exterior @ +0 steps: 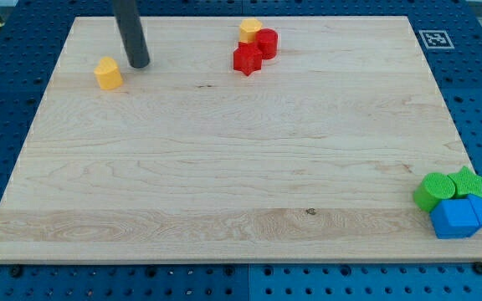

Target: Nudge yellow heart down a bit

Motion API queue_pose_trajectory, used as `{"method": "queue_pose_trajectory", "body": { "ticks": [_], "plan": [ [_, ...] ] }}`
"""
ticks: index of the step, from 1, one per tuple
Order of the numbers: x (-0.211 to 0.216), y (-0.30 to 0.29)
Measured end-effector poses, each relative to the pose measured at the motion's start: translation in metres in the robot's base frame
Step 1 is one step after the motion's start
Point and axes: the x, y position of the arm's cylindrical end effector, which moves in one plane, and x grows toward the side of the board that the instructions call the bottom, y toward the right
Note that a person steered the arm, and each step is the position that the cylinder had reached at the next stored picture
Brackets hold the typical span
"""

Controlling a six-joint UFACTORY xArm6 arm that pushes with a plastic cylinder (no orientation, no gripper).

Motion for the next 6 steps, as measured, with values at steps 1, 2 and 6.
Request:
{"method": "queue_pose_trajectory", "body": {
  "ticks": [1, 2, 6],
  "plan": [
    [0.0, -0.016],
    [0.004, -0.02],
    [-0.063, -0.015]
  ]
}}
